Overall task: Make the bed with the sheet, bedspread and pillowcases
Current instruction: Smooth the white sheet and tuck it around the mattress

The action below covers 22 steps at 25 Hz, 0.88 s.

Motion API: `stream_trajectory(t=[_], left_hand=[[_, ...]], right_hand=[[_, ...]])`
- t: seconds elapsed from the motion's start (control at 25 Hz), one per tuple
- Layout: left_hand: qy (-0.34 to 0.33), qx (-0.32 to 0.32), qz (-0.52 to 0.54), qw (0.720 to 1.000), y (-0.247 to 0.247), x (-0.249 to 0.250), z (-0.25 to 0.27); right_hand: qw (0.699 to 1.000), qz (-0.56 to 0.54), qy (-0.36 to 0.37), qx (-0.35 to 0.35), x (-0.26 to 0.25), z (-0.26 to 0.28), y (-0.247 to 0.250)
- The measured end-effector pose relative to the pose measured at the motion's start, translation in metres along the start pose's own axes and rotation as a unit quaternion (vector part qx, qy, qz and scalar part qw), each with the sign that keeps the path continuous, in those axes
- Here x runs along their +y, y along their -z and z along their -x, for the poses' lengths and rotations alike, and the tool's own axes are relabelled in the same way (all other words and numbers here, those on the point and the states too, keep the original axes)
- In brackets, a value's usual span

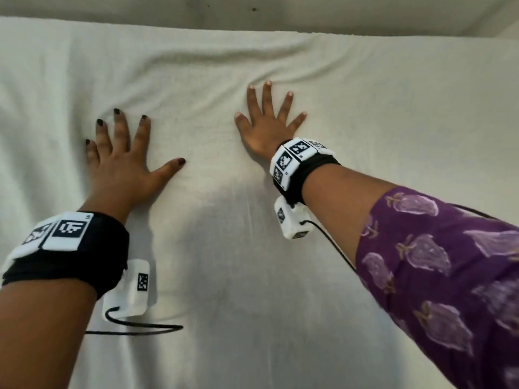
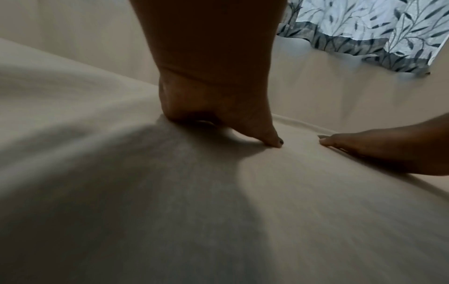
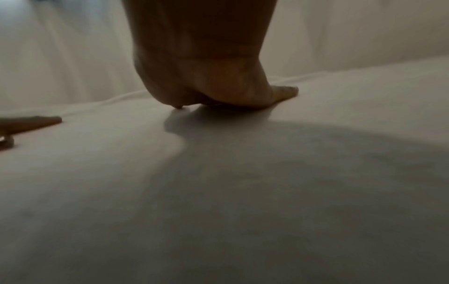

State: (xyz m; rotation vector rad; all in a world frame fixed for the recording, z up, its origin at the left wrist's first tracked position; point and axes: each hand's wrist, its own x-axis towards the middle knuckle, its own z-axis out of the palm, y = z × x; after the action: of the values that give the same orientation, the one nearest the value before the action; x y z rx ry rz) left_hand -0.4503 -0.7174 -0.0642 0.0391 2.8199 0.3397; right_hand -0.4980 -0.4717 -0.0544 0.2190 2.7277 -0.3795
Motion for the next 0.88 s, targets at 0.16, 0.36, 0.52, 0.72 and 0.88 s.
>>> stream_trajectory(t=[0.16, 0.36, 0.52, 0.72, 0.88], left_hand=[[0.026, 0.002, 0.03, 0.999, 0.011, -0.013, -0.003], [0.08, -0.008, 0.054, 0.995, 0.011, -0.025, -0.01], [0.066, 0.045, 0.049, 0.996, 0.008, -0.023, 0.012], [-0.052, 0.059, -0.003, 0.997, -0.027, 0.009, 0.101], [-0.06, 0.076, -0.025, 0.995, -0.056, -0.005, 0.128]], right_hand=[[0.999, 0.001, 0.035, -0.014, -0.051, -0.009, -0.005], [0.98, 0.052, 0.175, -0.082, -0.079, -0.002, -0.001], [0.976, -0.051, 0.2, -0.067, -0.083, 0.038, -0.002], [0.999, -0.014, 0.024, 0.021, -0.039, 0.116, -0.058], [0.993, 0.048, 0.103, 0.041, -0.066, 0.176, -0.113]])
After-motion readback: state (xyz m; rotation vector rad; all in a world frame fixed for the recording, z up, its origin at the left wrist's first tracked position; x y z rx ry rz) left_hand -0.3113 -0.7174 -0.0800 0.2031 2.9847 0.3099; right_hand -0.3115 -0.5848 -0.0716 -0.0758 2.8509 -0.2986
